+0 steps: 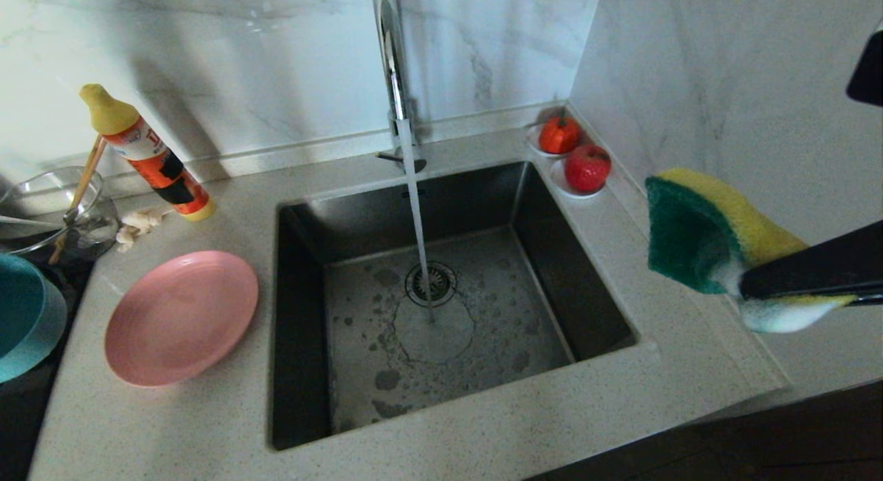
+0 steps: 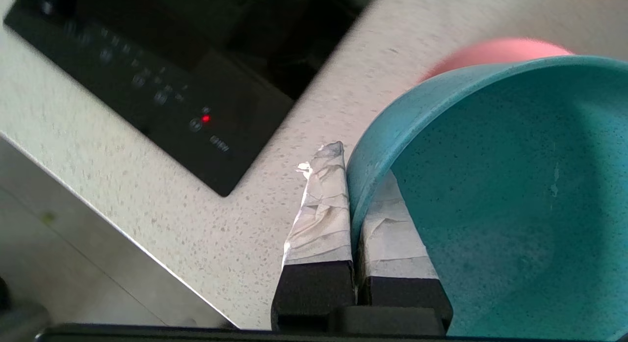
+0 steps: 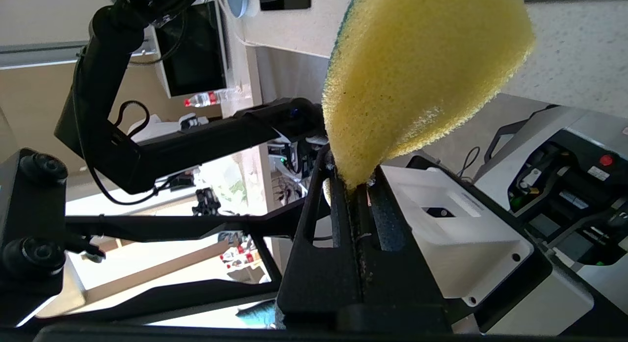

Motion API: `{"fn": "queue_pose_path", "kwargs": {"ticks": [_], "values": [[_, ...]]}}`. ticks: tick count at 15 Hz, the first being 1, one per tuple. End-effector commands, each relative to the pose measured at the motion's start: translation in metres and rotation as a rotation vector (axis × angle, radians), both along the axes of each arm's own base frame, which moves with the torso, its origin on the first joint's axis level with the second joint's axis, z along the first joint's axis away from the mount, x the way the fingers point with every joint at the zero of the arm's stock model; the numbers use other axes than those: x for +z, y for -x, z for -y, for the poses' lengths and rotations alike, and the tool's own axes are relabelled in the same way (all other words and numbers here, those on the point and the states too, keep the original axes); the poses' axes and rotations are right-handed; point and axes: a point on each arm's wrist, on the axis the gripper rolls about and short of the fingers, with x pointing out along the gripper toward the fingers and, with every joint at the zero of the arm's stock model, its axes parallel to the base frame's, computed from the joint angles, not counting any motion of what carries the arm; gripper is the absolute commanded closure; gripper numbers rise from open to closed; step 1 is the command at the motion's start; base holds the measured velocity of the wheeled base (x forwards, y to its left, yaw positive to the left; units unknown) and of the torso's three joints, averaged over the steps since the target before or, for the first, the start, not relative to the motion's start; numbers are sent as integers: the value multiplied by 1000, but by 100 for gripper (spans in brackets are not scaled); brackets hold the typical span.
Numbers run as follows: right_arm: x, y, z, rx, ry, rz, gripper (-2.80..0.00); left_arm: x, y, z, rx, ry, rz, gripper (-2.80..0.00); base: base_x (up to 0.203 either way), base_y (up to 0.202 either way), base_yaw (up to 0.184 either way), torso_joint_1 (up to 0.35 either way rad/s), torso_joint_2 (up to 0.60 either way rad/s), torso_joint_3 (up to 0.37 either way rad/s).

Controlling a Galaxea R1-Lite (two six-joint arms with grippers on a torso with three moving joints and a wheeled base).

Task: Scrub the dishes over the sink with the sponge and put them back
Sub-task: Place the bowl on the table

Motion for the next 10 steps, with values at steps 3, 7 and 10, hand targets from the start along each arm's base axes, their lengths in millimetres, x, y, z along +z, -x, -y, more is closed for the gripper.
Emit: {"fn": "queue_pose_path", "kwargs": {"ticks": [3, 7, 10], "values": [[-1, -2, -2, 0, 6, -12, 0, -13, -10, -41, 125, 129, -21, 0, 0, 0, 0, 0, 0, 0], [-3, -5, -2, -4, 14, -6, 0, -22, -15, -78, 178, 196, 25, 0, 0, 0, 0, 0, 0, 0], [-3, -7, -3, -8, 17, -7, 0, -30, -14, -98, 194, 253, 35, 0, 0, 0, 0, 0, 0, 0]]}}
